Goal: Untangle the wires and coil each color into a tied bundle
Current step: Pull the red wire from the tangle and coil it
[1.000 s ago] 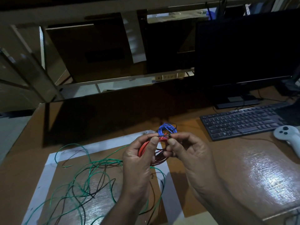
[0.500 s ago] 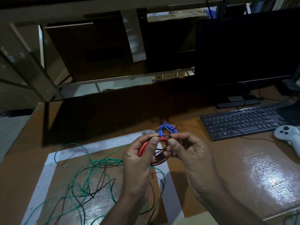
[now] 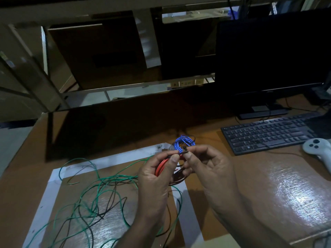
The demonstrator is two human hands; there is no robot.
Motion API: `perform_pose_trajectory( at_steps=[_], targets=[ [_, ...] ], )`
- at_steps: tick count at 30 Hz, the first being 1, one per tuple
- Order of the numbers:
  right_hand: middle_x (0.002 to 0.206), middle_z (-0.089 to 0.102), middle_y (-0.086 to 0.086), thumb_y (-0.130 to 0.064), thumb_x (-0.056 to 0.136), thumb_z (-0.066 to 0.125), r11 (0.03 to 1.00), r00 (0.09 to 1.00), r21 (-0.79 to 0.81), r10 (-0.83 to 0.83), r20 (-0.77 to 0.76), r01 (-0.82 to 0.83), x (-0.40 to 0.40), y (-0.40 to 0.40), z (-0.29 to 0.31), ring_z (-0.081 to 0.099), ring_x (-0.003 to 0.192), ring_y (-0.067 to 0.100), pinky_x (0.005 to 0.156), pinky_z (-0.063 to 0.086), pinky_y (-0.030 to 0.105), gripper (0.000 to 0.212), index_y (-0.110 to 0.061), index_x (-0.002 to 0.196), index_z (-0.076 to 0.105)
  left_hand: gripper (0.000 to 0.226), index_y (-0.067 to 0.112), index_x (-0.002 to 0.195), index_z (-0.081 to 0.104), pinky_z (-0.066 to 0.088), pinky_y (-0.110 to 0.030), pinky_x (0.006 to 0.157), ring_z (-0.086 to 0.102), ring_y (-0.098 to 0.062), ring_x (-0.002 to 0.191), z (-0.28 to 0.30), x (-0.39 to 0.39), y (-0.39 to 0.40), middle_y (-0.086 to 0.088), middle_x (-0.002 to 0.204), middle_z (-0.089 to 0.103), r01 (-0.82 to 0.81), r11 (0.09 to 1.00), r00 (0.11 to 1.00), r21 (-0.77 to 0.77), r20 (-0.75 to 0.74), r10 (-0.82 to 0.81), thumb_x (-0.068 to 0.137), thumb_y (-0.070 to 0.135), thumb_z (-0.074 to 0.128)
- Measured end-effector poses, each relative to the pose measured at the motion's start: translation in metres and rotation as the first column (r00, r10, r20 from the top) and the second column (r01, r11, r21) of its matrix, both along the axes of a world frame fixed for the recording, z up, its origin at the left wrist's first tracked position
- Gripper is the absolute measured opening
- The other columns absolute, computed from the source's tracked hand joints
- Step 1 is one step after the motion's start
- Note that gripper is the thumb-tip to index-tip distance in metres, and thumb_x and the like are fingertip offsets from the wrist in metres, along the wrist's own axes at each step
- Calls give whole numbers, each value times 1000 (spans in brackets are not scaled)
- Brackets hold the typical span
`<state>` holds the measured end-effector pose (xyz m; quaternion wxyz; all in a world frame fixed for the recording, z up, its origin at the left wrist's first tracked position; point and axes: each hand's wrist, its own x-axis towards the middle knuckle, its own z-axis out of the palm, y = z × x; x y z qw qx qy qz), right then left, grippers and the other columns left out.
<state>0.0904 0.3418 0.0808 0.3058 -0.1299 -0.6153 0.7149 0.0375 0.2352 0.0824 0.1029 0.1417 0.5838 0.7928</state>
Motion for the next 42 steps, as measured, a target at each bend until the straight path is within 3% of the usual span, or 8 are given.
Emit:
perform_pose_trajectory(
  at_steps=[6, 12, 19, 25, 29, 33, 37, 42],
  targets=[
    [84, 73, 10, -14, 84, 76, 1000, 1000, -21, 13, -17, -13, 0, 0, 2, 71, 68, 22, 68, 57, 26, 19, -22, 101, 78, 15, 8, 92, 78, 59, -25, 66, 74, -19, 83, -4, -3, 1, -12, 96, 77, -10, 999, 998, 37, 63, 7, 84, 17, 69],
    [80, 73, 6, -19, 85, 73, 1000, 1000, 29, 6, -4, -6, -2, 2, 3, 68, 62, 19, 64, 55, 24, 11, -27, 91, 76, 14, 8, 97, 79, 59, -22, 67, 75, -18, 86, -7, -3, 0, -11, 98, 78, -9, 1000, 999, -9, 37, 9, 88, 11, 68],
    [89, 67, -4, -13, 93, 69, 961, 993, 273, 11, 114, -43, -2, 12, 9, 64, 58, 9, 58, 52, 19, 9, -21, 92, 73, 30, 24, 116, 75, 57, -18, 82, 74, -4, 102, -5, -3, -3, 15, 110, 78, 29, 988, 993, -155, -107, -46, 87, 19, 69],
    [89, 68, -7, -15, 91, 73, 965, 990, 256, 28, 138, -63, -3, 13, 8, 65, 62, 10, 58, 52, 21, 6, -20, 90, 74, 18, 26, 103, 80, 55, -18, 70, 72, -3, 84, -7, -3, -4, 8, 94, 79, 1, 980, 993, -201, -112, -25, 90, 24, 67],
    [82, 72, -2, -16, 89, 74, 980, 995, 193, 36, 91, -53, -2, 8, 7, 65, 58, 16, 61, 54, 27, 6, -21, 90, 76, 17, 21, 99, 81, 61, -39, 73, 63, -3, 71, -9, -5, -2, 7, 82, 74, 3, 983, 996, -185, -91, -20, 91, 27, 68],
    [82, 73, 5, -18, 84, 75, 999, 1000, 53, -1, 5, 1, 1, 3, 7, 66, 59, 19, 64, 55, 27, 13, -26, 93, 78, 20, 20, 96, 81, 48, -17, 61, 57, 1, 62, -5, -3, -3, 13, 72, 68, -28, 991, 998, -129, -67, 20, 85, 31, 68],
    [88, 75, 6, -16, 82, 75, 1000, 999, -6, 30, -36, -31, 5, 3, 9, 71, 67, 20, 64, 59, 29, 15, -23, 94, 79, 18, 24, 92, 81, 48, -16, 60, 57, 1, 63, -3, -2, -5, 10, 76, 71, -34, 995, 999, -99, -42, 30, 83, 32, 69],
    [82, 74, 2, -15, 82, 74, 1000, 999, -2, 18, -38, -18, 5, 2, 9, 70, 70, 16, 62, 58, 27, 11, -22, 89, 79, 14, 25, 88, 81, 47, -15, 58, 58, 2, 63, 1, 0, -5, 7, 79, 73, -34, 994, 997, -99, -68, 27, 83, 29, 69]
  ],
)
